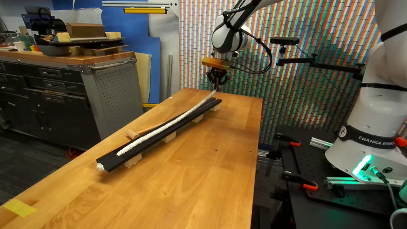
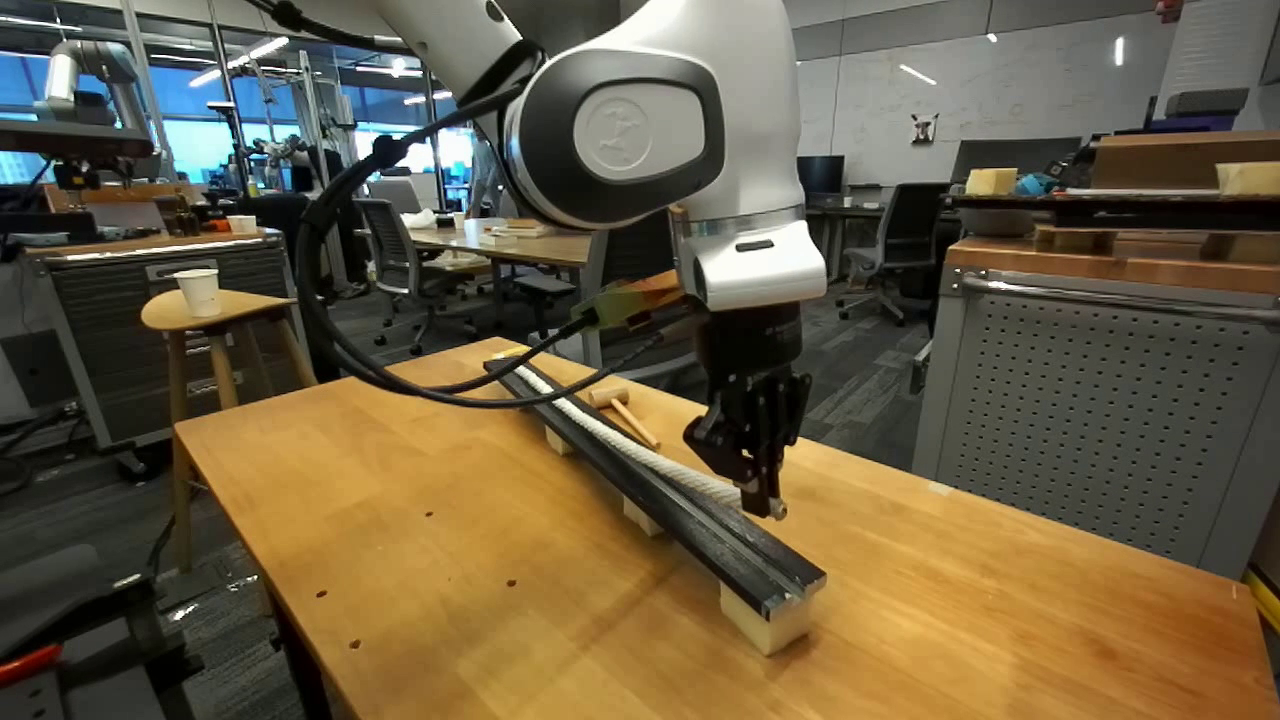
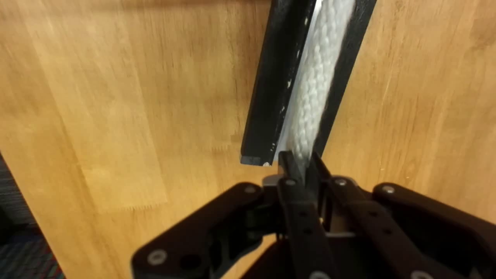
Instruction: Put the rope on the black thing
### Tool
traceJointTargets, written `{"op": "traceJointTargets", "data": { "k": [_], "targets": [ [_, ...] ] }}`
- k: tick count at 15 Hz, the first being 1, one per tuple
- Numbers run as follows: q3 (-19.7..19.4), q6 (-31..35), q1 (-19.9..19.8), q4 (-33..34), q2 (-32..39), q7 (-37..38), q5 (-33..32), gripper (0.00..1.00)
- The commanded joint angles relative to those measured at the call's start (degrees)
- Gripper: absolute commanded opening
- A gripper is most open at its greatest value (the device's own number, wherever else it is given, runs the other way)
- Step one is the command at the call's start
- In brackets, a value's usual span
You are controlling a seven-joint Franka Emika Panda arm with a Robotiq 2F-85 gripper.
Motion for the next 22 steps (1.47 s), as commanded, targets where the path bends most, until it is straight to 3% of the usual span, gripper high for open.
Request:
{"op": "traceJointTargets", "data": {
  "k": [1, 7, 14, 22],
  "targets": [
    [0.3, -4.6, -0.6, 2.2, 0.2, 5.6, -0.6, 0.03],
    [1.8, -9.0, -2.4, 3.7, 0.7, 9.3, 1.3, 0.03],
    [4.6, -14.5, -6.1, 6.5, 1.7, 7.6, 6.6, 0.03],
    [6.2, -15.2, -7.6, 10.0, 5.4, 7.2, 8.4, 0.03]
  ]
}}
